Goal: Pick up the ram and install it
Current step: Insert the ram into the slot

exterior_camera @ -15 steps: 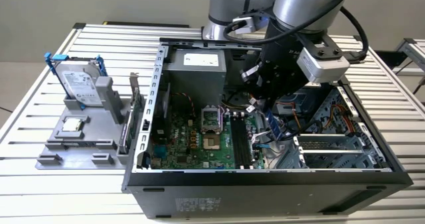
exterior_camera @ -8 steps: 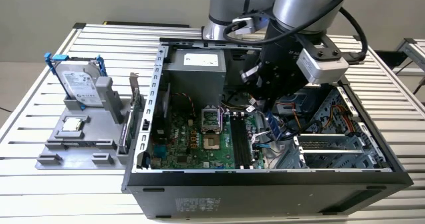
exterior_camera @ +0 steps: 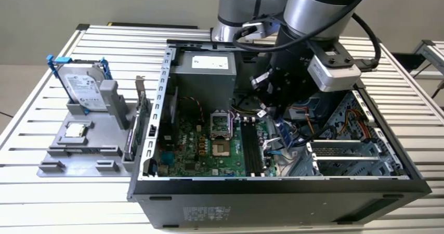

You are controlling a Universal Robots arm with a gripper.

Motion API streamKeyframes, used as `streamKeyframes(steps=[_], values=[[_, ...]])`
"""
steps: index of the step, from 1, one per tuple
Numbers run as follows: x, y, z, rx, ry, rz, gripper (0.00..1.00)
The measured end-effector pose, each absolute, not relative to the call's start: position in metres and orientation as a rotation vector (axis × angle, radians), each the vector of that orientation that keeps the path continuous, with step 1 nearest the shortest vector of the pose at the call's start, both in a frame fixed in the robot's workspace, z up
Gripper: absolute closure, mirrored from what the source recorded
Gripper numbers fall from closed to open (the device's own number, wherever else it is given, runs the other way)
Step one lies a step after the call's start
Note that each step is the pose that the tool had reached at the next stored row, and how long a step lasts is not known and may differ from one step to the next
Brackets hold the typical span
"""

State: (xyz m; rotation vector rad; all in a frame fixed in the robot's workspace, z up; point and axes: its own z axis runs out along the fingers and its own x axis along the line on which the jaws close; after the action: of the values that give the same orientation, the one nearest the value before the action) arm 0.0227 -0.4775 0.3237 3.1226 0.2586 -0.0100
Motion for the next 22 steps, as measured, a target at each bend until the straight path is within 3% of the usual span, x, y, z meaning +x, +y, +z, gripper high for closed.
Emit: streamKeyframes(steps=[22], values=[[0.023, -0.477, 0.312, 3.127, 0.206, -0.01, 1.0]])
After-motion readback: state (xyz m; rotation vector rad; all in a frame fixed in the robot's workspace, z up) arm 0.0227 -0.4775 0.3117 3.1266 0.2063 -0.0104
